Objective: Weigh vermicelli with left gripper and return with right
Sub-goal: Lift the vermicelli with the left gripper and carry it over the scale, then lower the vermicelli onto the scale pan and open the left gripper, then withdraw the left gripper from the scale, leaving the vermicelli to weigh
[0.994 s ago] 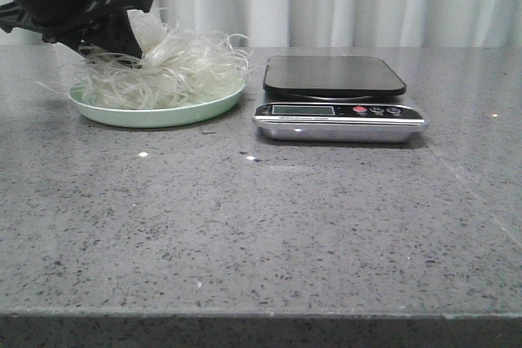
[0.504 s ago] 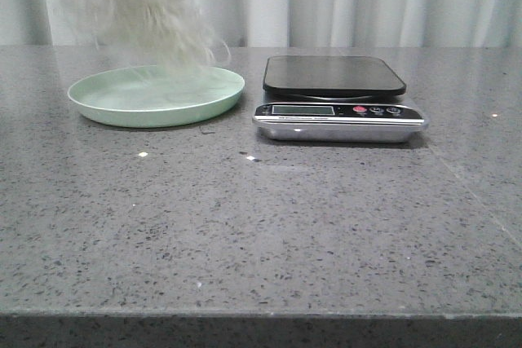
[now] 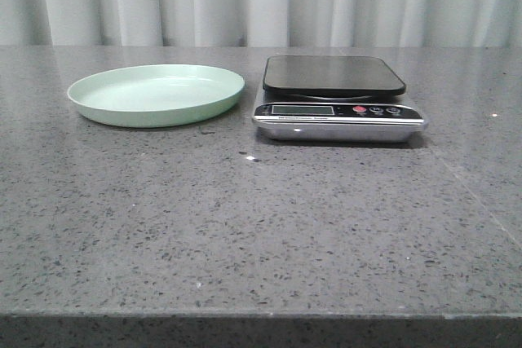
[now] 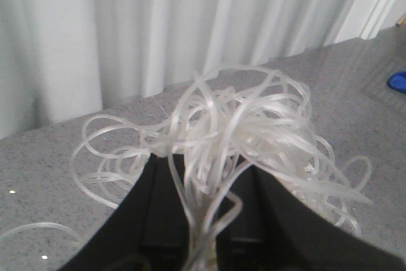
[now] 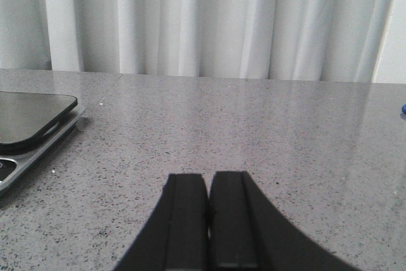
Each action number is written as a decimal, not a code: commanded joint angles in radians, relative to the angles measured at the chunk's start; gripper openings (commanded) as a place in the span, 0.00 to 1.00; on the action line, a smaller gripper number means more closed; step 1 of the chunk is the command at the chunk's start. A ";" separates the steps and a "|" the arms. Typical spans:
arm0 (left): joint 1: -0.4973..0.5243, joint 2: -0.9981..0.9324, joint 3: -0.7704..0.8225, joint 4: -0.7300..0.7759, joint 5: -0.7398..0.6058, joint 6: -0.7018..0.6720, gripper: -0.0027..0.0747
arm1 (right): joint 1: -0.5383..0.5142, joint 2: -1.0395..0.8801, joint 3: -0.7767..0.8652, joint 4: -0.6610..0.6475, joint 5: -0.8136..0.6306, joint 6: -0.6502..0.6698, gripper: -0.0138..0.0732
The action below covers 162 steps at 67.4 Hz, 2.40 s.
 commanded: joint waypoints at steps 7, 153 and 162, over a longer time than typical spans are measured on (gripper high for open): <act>-0.072 0.042 -0.038 -0.024 -0.114 -0.002 0.22 | -0.004 -0.016 -0.008 -0.006 -0.085 -0.007 0.33; 0.064 -0.107 -0.029 0.137 0.160 -0.002 0.68 | -0.004 -0.016 -0.008 -0.006 -0.048 -0.007 0.33; 0.165 -0.204 0.048 0.137 0.145 -0.002 0.56 | -0.004 -0.016 -0.008 -0.006 -0.048 -0.007 0.33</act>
